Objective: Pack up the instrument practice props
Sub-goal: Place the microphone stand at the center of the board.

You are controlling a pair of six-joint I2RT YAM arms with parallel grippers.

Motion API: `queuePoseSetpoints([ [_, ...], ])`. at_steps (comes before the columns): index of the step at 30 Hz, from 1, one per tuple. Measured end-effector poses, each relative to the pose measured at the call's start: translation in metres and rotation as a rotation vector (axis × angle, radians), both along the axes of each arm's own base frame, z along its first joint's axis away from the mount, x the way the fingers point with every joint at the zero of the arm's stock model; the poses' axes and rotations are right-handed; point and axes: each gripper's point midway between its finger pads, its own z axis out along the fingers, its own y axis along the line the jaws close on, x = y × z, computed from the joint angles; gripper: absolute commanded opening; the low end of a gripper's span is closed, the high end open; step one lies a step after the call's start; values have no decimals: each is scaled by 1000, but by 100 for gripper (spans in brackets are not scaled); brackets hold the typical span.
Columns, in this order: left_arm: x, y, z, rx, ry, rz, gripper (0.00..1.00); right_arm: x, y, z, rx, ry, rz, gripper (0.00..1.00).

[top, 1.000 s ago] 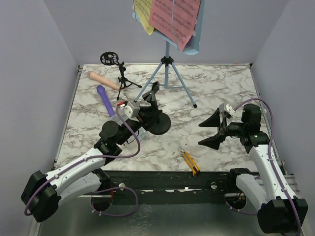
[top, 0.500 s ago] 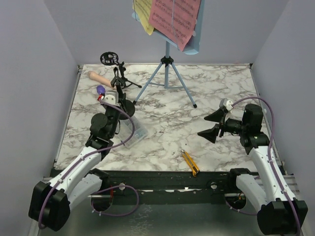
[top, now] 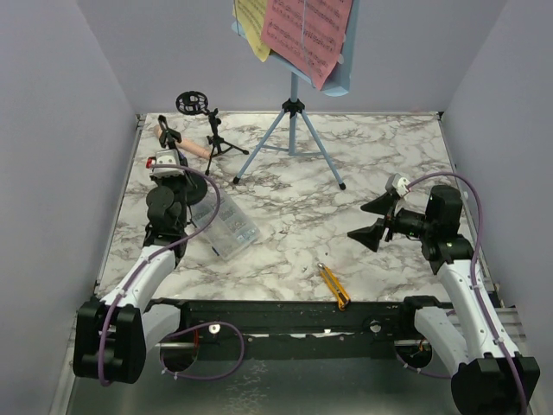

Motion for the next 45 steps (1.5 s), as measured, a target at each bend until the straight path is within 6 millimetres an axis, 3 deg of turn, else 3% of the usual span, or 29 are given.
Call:
queuePoseSetpoints([
  [18, 23, 102, -20, -54, 8, 261, 0, 0, -1, 0, -9, -16, -10, 99],
  [25, 39, 115, -32, -55, 20, 279, 0, -2, -2, 3, -12, -39, -11, 99],
  [33, 62, 136, -65, -49, 69, 307, 1, -3, -2, 6, -14, -60, -11, 99],
  [39, 78, 145, -87, -41, 93, 313, 25, -2, -2, 6, -19, -67, -12, 99],
  [42, 85, 144, -96, -35, 99, 300, 54, -2, -3, 5, -23, -70, -12, 99],
  [45, 88, 143, -98, -33, 93, 289, 66, 0, -4, 3, -26, -64, -18, 99],
])
